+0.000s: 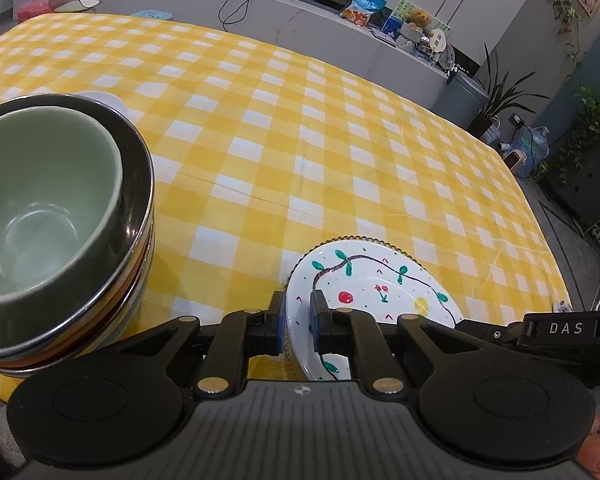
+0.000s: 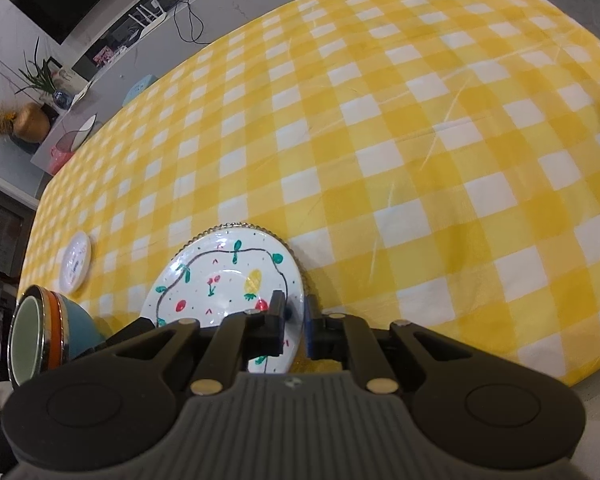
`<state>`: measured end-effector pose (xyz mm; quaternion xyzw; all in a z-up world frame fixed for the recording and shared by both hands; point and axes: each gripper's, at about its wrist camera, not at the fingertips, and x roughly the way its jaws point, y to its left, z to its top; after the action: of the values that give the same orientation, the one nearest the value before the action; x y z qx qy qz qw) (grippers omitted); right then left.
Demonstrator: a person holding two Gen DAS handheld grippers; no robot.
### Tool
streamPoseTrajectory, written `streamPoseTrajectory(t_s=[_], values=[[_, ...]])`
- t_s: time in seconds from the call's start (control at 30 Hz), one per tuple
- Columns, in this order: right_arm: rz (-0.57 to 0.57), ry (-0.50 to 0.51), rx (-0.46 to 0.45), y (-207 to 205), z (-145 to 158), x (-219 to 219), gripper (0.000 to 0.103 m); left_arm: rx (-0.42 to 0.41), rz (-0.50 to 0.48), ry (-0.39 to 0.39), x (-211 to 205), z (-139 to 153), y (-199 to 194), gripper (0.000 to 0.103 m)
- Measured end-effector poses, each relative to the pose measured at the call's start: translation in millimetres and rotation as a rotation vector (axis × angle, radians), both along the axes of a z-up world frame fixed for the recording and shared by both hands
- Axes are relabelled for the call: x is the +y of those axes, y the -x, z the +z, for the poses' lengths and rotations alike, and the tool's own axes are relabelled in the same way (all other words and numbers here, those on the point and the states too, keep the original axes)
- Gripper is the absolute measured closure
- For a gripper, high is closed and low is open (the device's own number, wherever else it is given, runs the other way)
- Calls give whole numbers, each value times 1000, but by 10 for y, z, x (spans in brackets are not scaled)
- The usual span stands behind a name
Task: Organize plates and bowls
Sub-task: 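Carry the 'Fruity' plate with both grippers and lower it onto the glass plate, then open both grippers to release the 'Fruity' plate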
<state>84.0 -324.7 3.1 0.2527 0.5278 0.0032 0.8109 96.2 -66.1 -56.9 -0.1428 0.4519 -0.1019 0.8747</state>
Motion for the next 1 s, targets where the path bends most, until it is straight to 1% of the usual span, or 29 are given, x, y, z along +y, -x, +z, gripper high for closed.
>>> streamPoseTrajectory(t_s=[0.13, 0.33, 0.5, 0.63, 0.77, 0.87, 0.93, 1.0], values=[[13, 26, -6, 4, 1, 33, 95, -10, -6, -14, -12, -3, 4, 89], [54, 106, -21, 9, 19, 137, 95, -30, -21, -55, -56, -13, 32, 89], [72, 153, -26, 16, 29, 186, 95, -51, -39, -82, -83, -8, 50, 89], [88, 193, -15, 3, 21, 239, 96, -73, -55, -117, -133, -7, 78, 89], [93, 205, -1, -16, -5, 257, 96, -86, -64, -134, -143, -8, 94, 90], [103, 226, -7, -19, 6, 284, 96, -102, -75, -159, -170, -17, 106, 90], [111, 244, -10, -20, 12, 311, 95, -117, -90, -190, -212, -21, 128, 90], [123, 256, -20, -12, 28, 345, 92, -128, -106, -214, -248, -18, 149, 88]])
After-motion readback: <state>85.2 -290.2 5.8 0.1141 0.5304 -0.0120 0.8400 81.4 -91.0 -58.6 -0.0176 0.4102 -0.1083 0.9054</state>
